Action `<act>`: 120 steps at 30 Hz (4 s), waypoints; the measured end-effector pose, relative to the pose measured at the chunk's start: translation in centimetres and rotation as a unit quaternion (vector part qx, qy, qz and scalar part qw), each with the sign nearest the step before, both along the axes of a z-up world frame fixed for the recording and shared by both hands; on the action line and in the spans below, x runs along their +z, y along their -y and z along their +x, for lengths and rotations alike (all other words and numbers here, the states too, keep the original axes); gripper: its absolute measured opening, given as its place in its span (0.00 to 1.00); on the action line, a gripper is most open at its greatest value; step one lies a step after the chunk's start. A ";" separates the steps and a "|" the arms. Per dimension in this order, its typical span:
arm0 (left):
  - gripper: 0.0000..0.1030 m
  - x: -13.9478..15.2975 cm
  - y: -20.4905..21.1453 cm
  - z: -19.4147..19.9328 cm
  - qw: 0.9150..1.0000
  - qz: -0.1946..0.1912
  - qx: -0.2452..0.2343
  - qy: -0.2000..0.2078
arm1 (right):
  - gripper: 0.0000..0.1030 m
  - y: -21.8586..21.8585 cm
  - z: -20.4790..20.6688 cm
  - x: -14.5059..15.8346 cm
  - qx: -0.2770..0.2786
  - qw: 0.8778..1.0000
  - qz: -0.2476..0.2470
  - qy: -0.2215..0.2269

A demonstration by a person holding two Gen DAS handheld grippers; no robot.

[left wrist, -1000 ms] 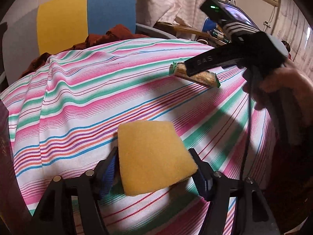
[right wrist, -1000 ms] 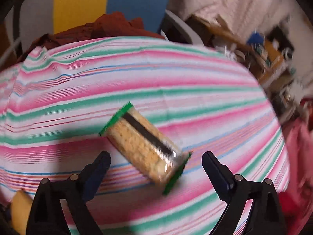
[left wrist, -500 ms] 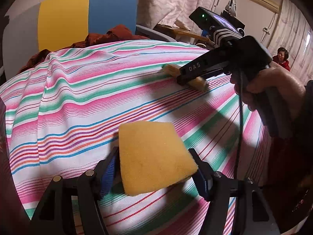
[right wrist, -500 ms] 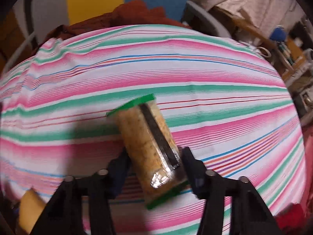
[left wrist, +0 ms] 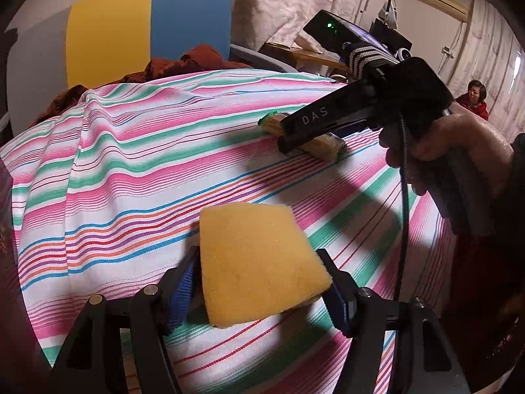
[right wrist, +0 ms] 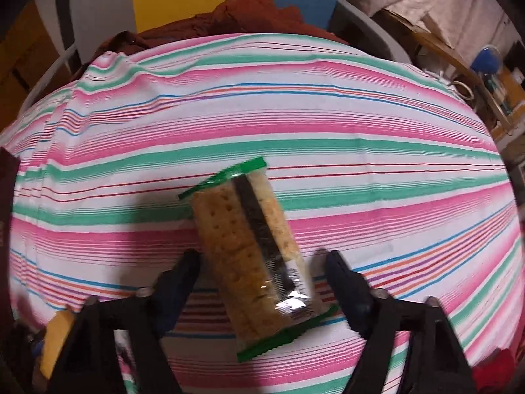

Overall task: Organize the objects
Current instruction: 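Grasp the cracker stick with the right tool while the left tool holds the sponge, then carry the sponge and cracker stick over the gold tray, then open both tools to drop the sponge and cracker stick into the tray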

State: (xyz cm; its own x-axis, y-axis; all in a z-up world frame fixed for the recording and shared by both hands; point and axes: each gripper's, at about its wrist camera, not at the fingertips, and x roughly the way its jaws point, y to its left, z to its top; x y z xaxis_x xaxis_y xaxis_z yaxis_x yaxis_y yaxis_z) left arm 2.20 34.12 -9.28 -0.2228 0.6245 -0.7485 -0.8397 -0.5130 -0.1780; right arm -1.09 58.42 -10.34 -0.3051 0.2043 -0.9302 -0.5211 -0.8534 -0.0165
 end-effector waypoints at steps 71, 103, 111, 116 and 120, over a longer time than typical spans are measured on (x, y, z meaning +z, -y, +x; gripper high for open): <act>0.57 8.8 28.7 -10.6 0.936 0.041 0.350 -0.006 | 0.46 30.2 -1.3 10.7 0.272 0.941 -0.130 -0.155; 0.77 9.1 27.4 -8.2 0.915 -0.012 0.396 -0.078 | 0.76 35.0 -0.3 8.8 0.247 0.954 -0.025 -0.169; 0.77 10.1 27.7 -5.4 0.907 -0.023 0.408 -0.100 | 0.89 35.4 1.0 10.2 0.225 0.953 0.038 -0.201; 0.77 10.3 28.1 -4.4 0.905 -0.013 0.415 -0.095 | 0.93 34.9 1.6 10.3 0.204 0.956 0.046 -0.206; 0.77 10.0 28.0 -3.8 0.897 -0.039 0.425 -0.110 | 0.96 34.4 2.0 10.0 0.187 0.960 0.057 -0.201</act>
State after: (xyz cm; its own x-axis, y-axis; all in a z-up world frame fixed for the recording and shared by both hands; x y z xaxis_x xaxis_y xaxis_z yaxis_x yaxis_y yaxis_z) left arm -1.63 6.15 0.71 -0.7420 0.1064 -0.6619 -0.1488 -0.9888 0.0077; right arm 0.89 24.04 -0.30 -0.7070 0.1035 -0.6996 -0.1627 -0.9865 0.0185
